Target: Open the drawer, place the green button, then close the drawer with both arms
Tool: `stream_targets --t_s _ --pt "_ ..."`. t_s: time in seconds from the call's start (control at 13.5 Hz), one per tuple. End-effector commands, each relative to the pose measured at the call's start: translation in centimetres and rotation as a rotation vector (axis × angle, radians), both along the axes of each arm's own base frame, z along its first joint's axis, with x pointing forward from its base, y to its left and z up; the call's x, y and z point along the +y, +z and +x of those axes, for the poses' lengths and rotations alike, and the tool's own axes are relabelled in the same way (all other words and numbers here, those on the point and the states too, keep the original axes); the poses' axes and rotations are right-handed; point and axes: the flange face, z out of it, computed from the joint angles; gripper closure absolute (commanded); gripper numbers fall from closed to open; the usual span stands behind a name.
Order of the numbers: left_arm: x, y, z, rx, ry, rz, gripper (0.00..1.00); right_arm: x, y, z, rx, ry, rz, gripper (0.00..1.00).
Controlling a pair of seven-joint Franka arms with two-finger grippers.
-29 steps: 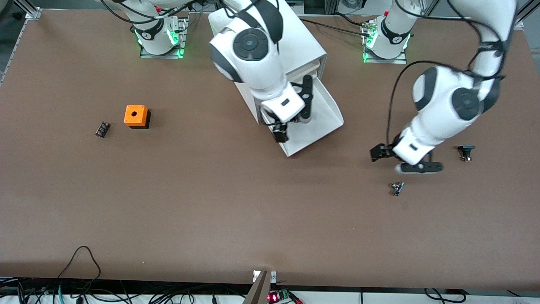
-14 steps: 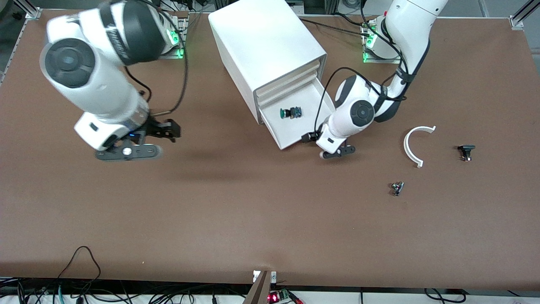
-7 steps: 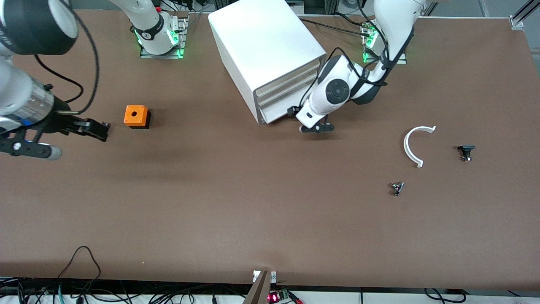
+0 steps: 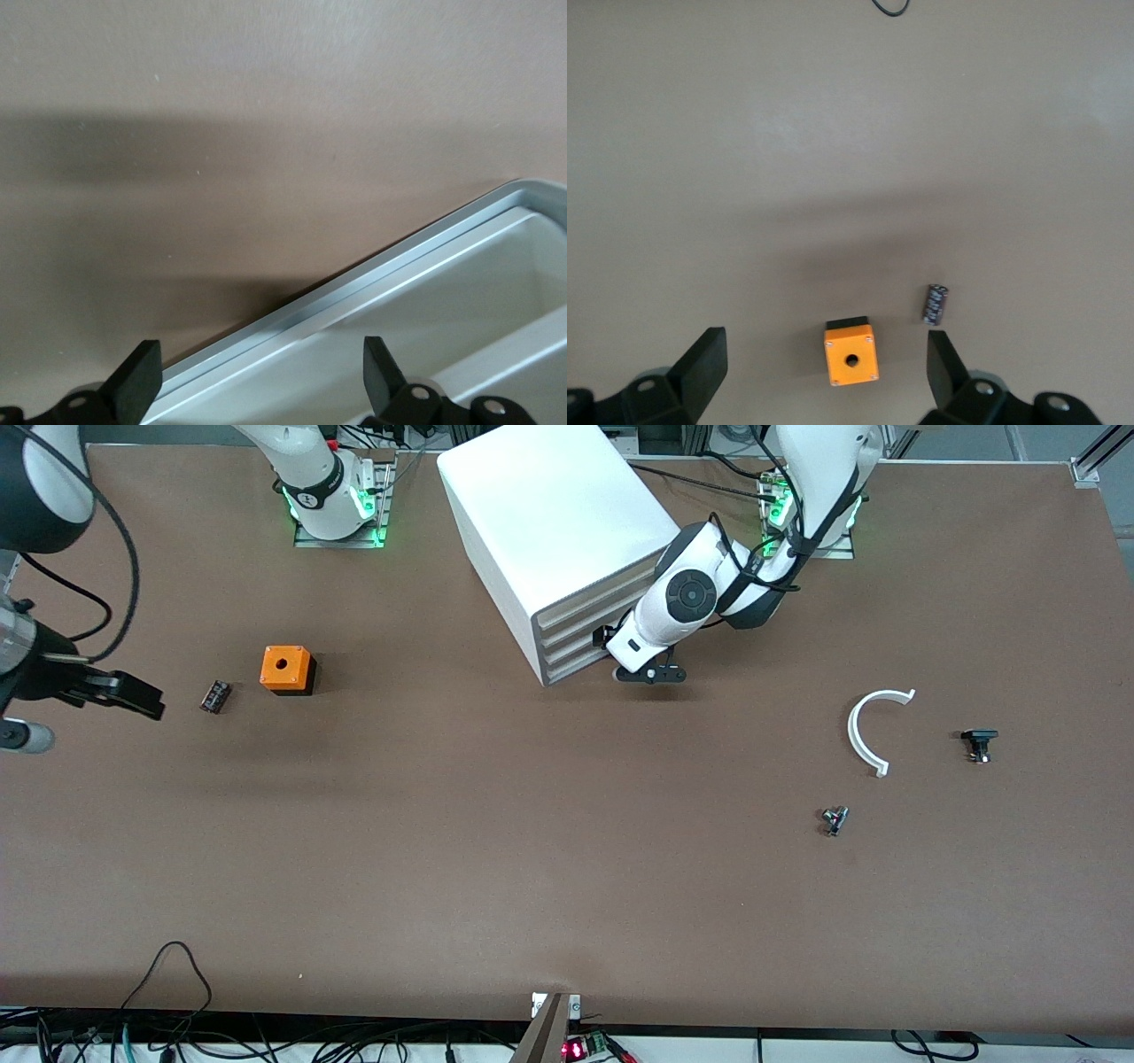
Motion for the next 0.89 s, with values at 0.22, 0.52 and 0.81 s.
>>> stream_targets --t_s 0.22,0.52,0.81 --pt "13.5 10.2 13.5 -0.228 0.262 -0.023 0.0 -1.1 0.6 -2.1 0.022 0.095 -0.003 0.0" --pt "23.4 19.7 19.4 -0.32 0.028 -0.01 0.0 -1.4 -0.1 -6.3 0.033 0.083 0.007 0.0" --pt "31.3 30.2 19.8 -0.328 -0.226 0.041 0.0 -1.4 -0.1 -6.9 -0.004 0.092 0.002 0.0"
